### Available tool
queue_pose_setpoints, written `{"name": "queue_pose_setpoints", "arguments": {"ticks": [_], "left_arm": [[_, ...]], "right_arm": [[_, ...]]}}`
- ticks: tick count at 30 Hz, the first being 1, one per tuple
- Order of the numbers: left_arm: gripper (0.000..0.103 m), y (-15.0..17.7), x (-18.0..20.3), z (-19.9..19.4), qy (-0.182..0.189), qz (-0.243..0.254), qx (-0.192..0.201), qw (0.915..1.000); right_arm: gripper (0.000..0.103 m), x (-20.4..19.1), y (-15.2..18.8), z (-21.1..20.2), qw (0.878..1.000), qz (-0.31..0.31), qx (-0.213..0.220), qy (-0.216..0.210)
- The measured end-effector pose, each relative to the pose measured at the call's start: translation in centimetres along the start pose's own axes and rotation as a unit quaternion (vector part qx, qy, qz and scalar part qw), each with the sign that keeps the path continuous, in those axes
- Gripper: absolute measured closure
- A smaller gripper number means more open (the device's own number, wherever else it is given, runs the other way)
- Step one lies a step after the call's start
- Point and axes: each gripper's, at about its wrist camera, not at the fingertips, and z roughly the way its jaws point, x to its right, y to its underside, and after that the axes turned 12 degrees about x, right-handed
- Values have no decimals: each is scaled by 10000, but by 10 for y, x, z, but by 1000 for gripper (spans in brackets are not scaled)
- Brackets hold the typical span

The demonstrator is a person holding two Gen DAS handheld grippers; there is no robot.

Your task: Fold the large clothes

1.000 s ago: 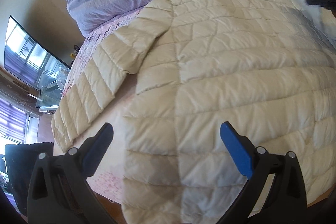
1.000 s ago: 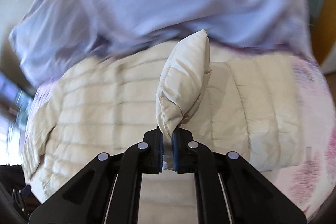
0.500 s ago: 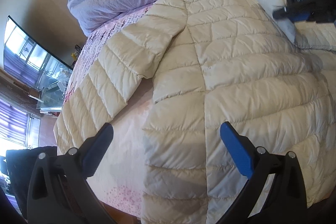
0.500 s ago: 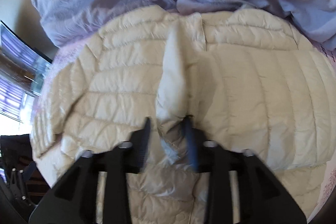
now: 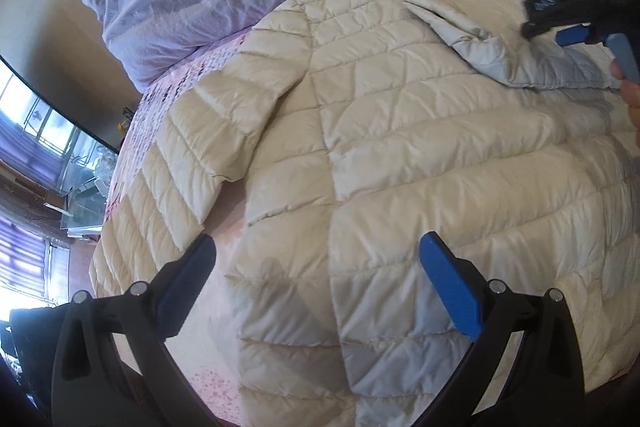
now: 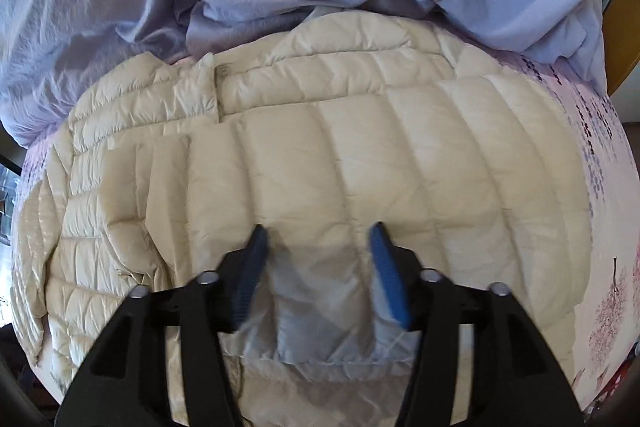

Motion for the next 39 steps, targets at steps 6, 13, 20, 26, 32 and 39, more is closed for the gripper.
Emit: {"name": "queue_pose_setpoints", "arguments": {"ticks": [6,13,20,26,32,39], "left_arm": [[2,3,2,0,-11,18,-58,10000],[2,7,-10,3,-105,-94,-134,9998],[2,6,-13,6,-144,-113,-175,9997],[2,5,-13,5,-166,-118,-154,9997],[2,6,-16,3,-197,-115,-141,9996],[2,7,-15,0,-157,-89,-114,9998]], "right_arm": [[24,-27,7,6,9995,-322,-32,18],[13,-46,23,14,9987,-464,-54,185],[6,-59,35,20,9982,-513,7,305],[4,-58,38,23,9987,-438,66,252],[3,-53,36,25,9989,-396,108,235],[2,-53,38,21,9987,-396,190,246]]}}
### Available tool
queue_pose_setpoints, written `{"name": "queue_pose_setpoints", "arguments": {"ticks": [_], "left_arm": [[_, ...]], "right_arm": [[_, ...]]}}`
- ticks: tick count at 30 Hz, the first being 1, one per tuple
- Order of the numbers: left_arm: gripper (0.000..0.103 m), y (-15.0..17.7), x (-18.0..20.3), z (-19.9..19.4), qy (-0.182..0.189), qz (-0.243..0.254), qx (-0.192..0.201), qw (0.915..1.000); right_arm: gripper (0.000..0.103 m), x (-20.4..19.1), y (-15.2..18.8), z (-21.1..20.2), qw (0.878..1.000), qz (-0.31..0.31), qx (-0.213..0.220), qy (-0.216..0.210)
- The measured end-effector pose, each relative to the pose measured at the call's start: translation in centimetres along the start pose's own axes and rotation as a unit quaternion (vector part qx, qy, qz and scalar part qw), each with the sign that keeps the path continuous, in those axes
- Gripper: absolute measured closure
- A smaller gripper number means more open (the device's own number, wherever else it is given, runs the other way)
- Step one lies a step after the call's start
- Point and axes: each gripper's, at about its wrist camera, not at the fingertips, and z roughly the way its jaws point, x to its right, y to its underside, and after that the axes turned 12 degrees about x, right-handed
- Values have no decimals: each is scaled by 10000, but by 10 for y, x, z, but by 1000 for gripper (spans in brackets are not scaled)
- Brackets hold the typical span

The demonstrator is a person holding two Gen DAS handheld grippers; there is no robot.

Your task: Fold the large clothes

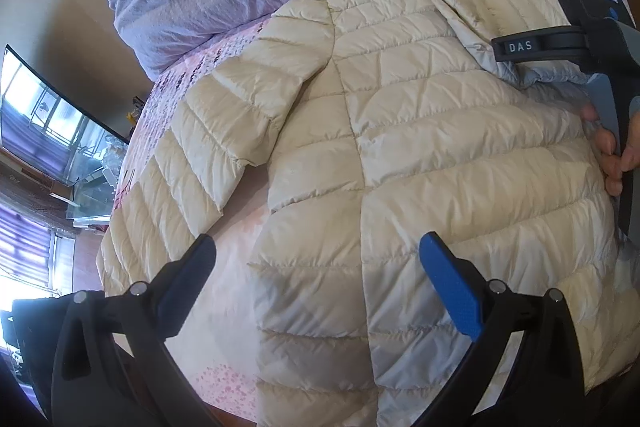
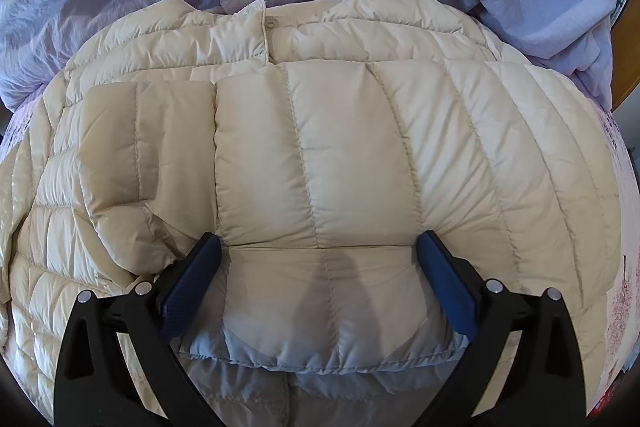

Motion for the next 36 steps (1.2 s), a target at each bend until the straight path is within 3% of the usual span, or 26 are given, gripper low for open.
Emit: {"name": "queue_pose_setpoints", "arguments": {"ticks": [36], "left_arm": [[2,3,6,-11,162,129,143,9997]], "right_arm": [[1,2,3,-2,9998,67,163,42]]}}
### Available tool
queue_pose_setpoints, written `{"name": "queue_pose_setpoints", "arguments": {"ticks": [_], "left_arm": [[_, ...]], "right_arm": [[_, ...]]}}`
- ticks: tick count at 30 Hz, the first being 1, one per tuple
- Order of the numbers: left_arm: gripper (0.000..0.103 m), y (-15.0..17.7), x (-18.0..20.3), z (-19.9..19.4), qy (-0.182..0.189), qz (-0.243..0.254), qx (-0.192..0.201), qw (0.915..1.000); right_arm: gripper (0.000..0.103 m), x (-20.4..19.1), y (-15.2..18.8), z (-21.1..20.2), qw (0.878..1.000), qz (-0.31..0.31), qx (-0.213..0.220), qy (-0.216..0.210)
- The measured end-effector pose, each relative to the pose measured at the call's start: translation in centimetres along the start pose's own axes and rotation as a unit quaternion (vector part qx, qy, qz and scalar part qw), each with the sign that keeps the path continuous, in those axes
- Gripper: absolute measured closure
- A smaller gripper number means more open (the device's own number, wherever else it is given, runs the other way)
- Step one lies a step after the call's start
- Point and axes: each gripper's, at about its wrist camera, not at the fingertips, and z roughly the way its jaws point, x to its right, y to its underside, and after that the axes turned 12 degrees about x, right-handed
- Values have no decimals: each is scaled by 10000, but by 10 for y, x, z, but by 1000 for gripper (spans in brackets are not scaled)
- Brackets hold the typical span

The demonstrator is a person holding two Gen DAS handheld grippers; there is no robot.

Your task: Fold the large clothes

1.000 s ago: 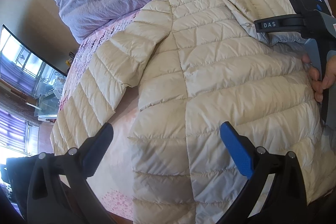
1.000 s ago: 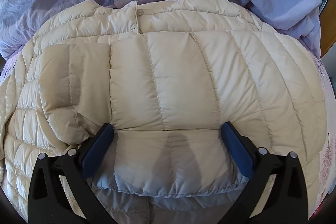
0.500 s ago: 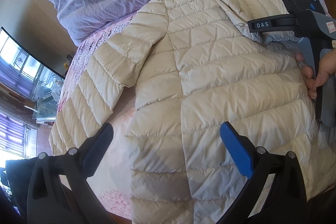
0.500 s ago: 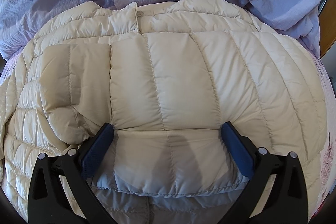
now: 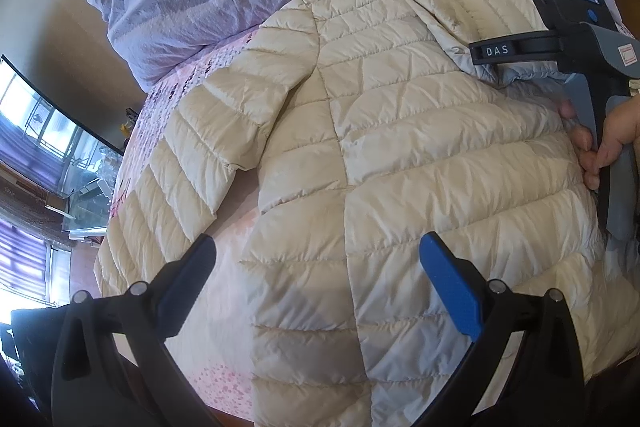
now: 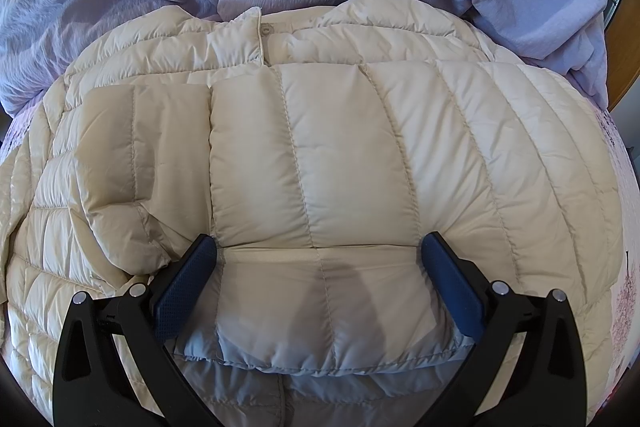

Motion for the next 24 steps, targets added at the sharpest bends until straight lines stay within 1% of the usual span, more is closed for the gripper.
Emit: {"name": "queue_pose_setpoints", "arguments": {"ticks": [18,24], "left_arm": [[2,-1,6,0,93,120,49,9999],[2,-2,0,-1,33,-6,75,10000]], "right_arm": [[1,0,0,-1,10000,12,74,-2],[1,1,1,-1,10000,14,83,2]]}}
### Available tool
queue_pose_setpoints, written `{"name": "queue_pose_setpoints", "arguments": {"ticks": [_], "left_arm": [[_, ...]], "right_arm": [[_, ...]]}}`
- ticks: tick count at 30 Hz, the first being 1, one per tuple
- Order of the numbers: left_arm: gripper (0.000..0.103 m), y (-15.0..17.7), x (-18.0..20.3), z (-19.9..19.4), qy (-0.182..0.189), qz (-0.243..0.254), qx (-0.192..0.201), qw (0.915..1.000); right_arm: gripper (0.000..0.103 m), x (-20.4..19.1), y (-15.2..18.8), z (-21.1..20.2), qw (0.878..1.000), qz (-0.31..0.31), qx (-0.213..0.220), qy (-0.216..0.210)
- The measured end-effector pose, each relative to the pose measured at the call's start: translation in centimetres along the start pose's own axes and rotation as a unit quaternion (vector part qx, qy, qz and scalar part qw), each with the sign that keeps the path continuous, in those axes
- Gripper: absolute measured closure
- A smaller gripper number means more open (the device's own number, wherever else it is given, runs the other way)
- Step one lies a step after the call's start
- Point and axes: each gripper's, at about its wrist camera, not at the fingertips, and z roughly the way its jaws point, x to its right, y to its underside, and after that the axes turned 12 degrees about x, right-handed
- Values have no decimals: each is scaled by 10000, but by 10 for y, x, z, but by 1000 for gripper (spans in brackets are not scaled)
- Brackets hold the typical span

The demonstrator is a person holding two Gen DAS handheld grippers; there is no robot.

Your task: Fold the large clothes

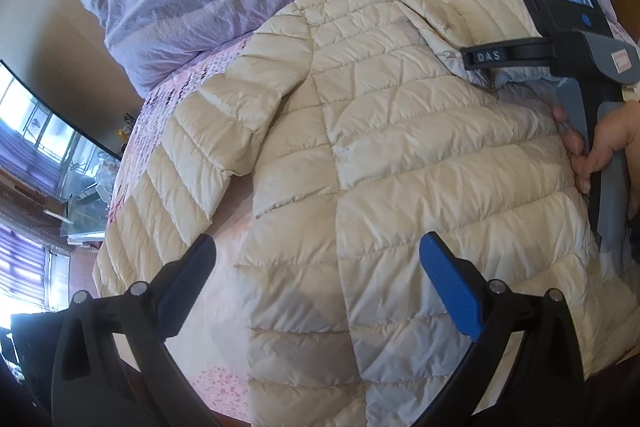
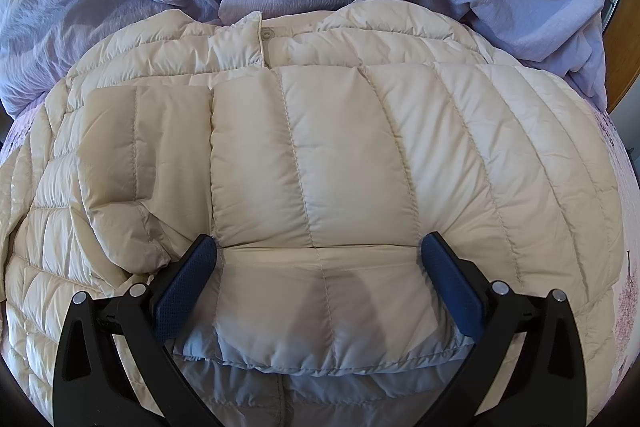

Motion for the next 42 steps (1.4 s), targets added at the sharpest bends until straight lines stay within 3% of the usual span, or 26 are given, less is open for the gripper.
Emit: {"name": "queue_pose_setpoints", "arguments": {"ticks": [9,14,18,22,28,34,42], "left_arm": [[2,4,-60,4,-444,-674,-80,9967],[2,14,-108,12,-829,-1090,-221,9903],[2,25,-154,19,-1140,-1610,-363,9797],[2,44,-207,31,-1485,-2247,-509,9617],[2,76,-258,47,-1929,-2770,-795,9379],[12,107,-281,54,-1906,-3214,-1057,9215],[34,126,-273,69,-1571,-3552,-1182,9139]], "right_arm": [[1,0,0,0,10000,15,10,40],[1,0,0,-1,10000,15,7,53],[1,0,1,-3,10000,15,14,52],[1,0,1,-3,10000,13,13,44],[1,0,0,-3,10000,10,5,37],[1,1,-1,-2,10000,14,12,36],[1,2,-2,-2,10000,6,4,25]]}}
